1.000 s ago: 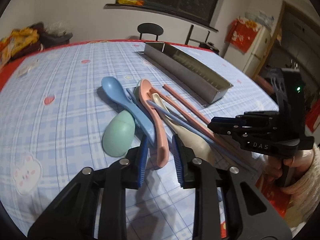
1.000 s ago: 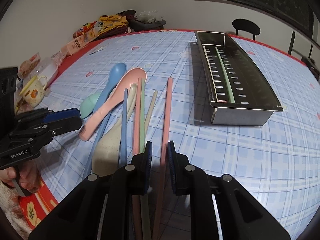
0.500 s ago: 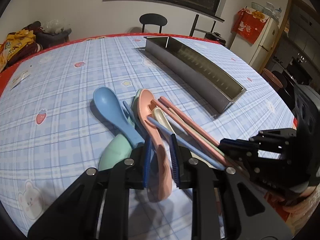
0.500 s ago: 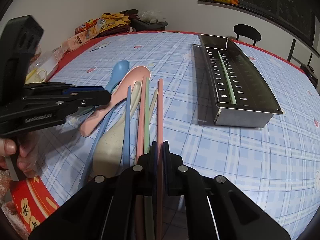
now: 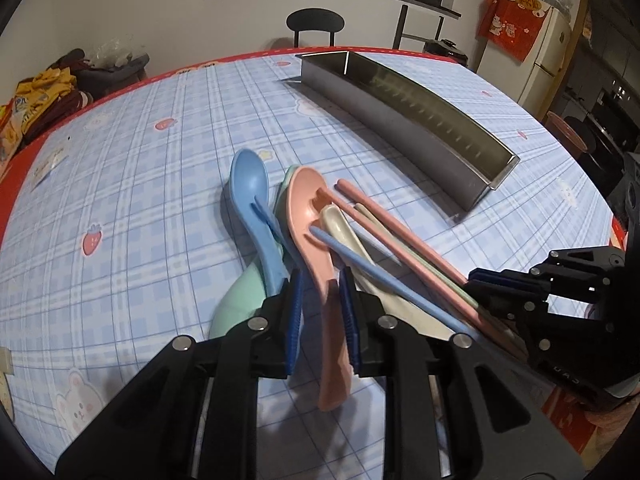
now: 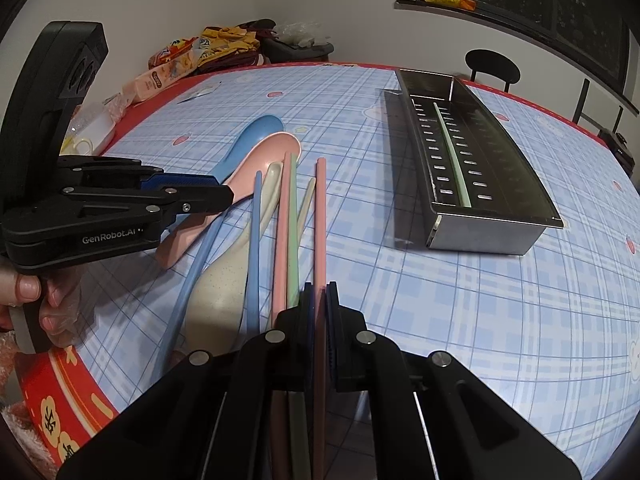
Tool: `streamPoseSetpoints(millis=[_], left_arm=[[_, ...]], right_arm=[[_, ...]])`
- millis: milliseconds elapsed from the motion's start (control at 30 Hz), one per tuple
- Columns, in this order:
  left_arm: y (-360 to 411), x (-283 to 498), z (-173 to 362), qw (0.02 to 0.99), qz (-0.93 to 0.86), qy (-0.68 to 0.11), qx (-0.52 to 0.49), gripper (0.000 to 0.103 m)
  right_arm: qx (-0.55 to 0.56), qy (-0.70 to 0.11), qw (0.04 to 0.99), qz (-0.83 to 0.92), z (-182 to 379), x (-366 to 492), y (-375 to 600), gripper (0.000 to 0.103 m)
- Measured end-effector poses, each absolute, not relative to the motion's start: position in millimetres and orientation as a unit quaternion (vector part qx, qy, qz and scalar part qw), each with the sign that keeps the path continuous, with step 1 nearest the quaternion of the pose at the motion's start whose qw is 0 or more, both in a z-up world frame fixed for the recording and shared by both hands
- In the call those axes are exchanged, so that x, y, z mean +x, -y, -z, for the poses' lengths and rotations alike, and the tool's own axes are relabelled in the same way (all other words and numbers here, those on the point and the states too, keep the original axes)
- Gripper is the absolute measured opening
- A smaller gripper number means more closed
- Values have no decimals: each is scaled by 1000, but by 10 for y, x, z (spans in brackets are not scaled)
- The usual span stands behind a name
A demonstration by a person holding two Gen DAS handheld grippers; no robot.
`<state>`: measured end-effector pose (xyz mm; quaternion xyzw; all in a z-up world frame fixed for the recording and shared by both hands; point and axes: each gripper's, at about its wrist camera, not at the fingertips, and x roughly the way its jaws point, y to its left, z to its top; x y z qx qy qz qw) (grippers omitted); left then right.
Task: Organize utensils
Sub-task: 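Grasp the pink spoon with the left tool and lift it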
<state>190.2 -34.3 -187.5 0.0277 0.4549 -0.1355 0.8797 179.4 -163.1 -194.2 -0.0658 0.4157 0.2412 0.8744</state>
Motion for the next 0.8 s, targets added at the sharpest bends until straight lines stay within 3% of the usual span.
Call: streamPoseSetpoints(millis=[267, 500, 800], left_arm=[[360, 1830, 1946, 873, 150, -463, 25, 17], [184, 1672, 1971, 889, 141, -434, -21, 11], [-8, 1438, 1853, 913, 145, -375, -74, 11]], right_arm=[[-60, -417, 875, -241, 1947, 1806, 1658, 6], [-64, -417, 875, -238, 1942, 1815, 1647, 6], [-87, -413, 878, -225, 1937, 1790, 1579, 6]])
